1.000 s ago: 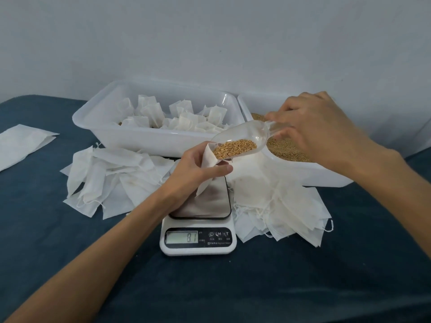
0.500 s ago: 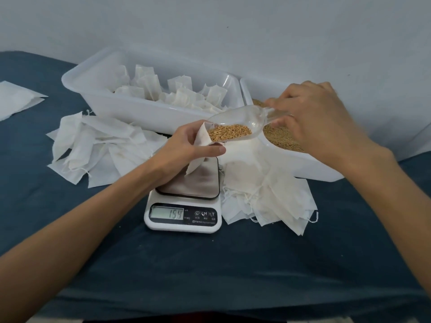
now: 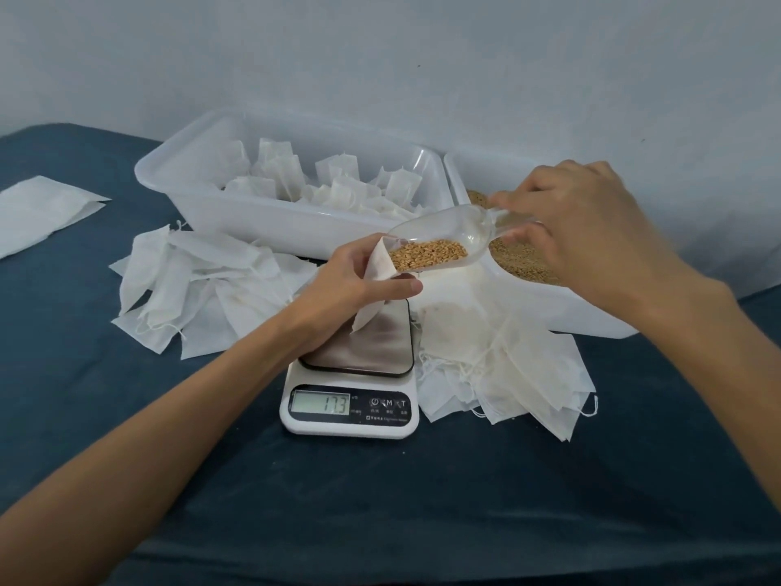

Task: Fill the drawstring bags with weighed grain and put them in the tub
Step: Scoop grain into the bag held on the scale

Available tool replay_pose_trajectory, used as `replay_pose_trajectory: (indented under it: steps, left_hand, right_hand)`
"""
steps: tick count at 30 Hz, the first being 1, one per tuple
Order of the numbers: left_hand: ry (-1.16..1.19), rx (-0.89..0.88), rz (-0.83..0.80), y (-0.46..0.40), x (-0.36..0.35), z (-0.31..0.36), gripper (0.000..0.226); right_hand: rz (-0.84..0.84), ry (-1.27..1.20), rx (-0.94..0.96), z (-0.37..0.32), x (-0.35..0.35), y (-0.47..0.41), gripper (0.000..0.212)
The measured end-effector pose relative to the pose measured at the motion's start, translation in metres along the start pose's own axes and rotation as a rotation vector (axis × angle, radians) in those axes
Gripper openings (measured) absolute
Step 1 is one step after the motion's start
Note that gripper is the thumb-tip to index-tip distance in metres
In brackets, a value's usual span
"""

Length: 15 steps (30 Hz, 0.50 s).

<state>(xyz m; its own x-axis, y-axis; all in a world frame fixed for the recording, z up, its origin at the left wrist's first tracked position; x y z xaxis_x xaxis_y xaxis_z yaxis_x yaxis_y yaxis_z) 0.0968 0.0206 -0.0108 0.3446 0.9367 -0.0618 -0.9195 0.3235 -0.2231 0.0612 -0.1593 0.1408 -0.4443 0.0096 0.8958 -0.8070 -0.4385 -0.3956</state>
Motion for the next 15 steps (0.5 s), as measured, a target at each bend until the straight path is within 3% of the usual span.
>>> replay_pose_trajectory:
  steps: [4,15]
  left_hand:
    - [-0.005,-0.027,-0.016,0.0006,-0.0010,0.0025,0.036]
    - [-0.005,-0.020,-0.010,0.0000,-0.0002,0.0020,0.044]
  right_hand:
    - [0.011,0.006,0.004,-0.0016,0.0024,-0.0003,0.035]
    - [0.029,0.019,0.024,-0.0011,0.0022,-0.0019,0.033]
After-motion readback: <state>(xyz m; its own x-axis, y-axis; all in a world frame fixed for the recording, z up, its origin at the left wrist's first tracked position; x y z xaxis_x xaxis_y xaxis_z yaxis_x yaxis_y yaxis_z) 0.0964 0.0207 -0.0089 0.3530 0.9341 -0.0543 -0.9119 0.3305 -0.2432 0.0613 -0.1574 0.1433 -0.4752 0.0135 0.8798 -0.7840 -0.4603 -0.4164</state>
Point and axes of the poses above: each hand's wrist, its own y-axis away from the middle knuckle, its own x-axis out of the back of the hand, z = x × y, the point moved 8 cm from there along -y, towards the middle knuckle, and after that the axes turned 4 degrees about -x, right-handed, at the moved point
